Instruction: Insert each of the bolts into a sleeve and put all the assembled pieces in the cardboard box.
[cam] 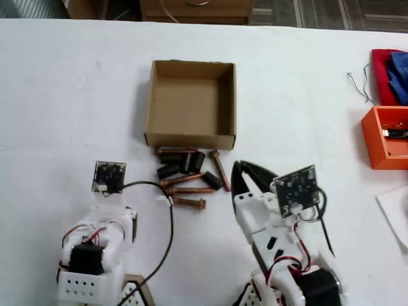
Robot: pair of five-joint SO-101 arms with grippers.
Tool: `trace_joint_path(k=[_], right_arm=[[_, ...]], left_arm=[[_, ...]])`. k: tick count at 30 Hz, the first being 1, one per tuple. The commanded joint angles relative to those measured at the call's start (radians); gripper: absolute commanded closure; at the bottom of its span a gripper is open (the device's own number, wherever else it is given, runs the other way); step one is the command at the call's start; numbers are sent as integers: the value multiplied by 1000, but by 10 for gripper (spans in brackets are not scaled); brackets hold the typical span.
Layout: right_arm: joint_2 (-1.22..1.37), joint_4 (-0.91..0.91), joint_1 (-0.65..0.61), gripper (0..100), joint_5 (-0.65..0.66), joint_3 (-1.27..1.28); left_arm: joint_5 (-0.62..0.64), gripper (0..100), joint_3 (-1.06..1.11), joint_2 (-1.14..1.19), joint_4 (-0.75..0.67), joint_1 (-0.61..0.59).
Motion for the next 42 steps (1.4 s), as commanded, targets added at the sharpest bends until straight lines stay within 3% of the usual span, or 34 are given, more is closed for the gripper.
trace_joint_path(k=[1, 10, 16, 23, 34, 42], right_arm=[[151, 39, -1, 978, 3, -209], [699, 372, -5, 978, 2, -822], [977, 607, 1, 974, 32, -813], [1351, 545, -79, 795, 411, -660], [1690, 305, -140, 759, 420, -793], [1903, 259, -193, 838, 420, -954]], left_arm=[[2, 974, 19, -21, 3, 12], [2, 974, 19, -21, 3, 12], [2, 974, 19, -21, 3, 12], [2, 974, 19, -21, 3, 12], [2, 974, 19, -21, 3, 12], [2, 974, 19, -21, 3, 12]])
